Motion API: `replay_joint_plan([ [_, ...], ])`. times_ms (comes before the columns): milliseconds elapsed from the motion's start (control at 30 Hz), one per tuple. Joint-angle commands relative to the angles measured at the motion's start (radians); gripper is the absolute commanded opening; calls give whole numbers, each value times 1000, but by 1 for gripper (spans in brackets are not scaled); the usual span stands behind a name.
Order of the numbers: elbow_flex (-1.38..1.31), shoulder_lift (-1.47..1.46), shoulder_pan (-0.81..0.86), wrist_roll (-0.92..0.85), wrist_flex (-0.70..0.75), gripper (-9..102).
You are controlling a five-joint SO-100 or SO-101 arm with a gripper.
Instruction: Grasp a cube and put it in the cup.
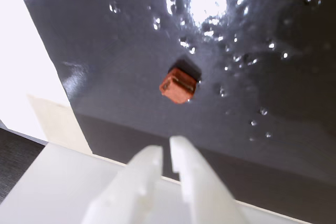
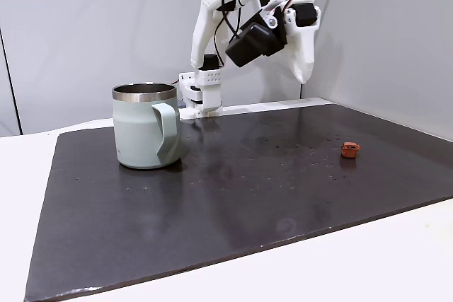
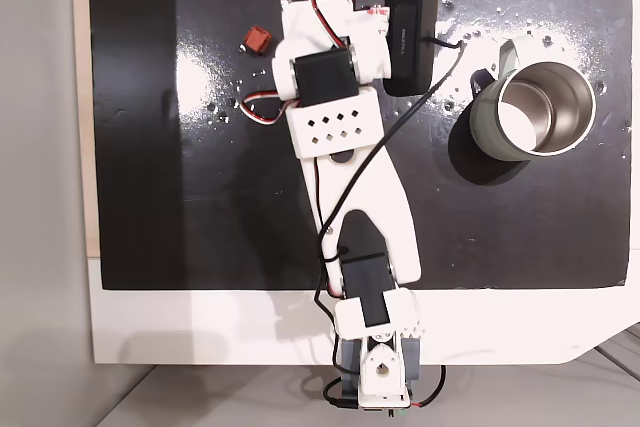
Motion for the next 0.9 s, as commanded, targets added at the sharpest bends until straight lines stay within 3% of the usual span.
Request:
replay_joint_plan([
  [0,-202,-61,-2,12,75,0],
  [167,-477,-253,-12,-12,219,0],
  [867,-735,-494,-72,-66,183,0],
])
